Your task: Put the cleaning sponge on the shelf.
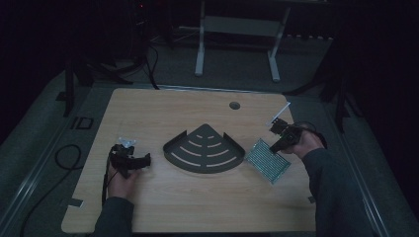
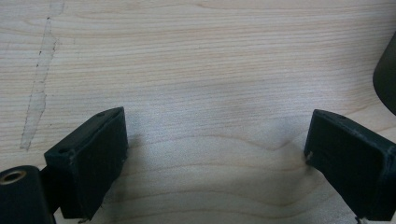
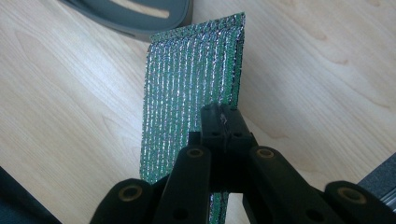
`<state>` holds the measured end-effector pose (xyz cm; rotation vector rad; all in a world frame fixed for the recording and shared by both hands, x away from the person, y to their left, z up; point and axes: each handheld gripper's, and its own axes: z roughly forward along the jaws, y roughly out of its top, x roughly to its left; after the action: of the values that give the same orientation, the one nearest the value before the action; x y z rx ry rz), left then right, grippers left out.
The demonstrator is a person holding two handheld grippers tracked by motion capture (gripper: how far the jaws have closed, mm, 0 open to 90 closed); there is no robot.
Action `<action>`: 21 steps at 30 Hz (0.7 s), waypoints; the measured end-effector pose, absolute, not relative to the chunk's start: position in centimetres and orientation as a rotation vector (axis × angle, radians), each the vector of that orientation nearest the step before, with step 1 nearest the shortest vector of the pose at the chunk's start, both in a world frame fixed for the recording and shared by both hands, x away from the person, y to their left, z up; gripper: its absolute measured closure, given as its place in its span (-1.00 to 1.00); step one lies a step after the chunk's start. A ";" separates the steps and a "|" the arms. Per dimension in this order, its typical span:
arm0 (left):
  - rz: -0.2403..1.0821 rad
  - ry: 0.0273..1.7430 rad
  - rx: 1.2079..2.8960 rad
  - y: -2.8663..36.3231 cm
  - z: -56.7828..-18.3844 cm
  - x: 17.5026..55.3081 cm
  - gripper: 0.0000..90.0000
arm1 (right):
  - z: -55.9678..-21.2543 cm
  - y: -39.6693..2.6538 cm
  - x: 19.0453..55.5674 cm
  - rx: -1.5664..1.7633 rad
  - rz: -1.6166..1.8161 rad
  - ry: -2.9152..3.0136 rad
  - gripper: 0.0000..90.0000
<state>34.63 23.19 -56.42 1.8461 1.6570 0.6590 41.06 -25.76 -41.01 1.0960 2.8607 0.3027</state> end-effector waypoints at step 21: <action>0.661 1.658 1.844 23.2 -56.4 34.6 -0.86 | -38.9 -24.3 42.6 1.090 0.320 2.841 1.00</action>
<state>34.63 23.18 -56.42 1.8442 1.6576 0.6606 42.58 -24.31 -38.92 1.0901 2.8410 0.3200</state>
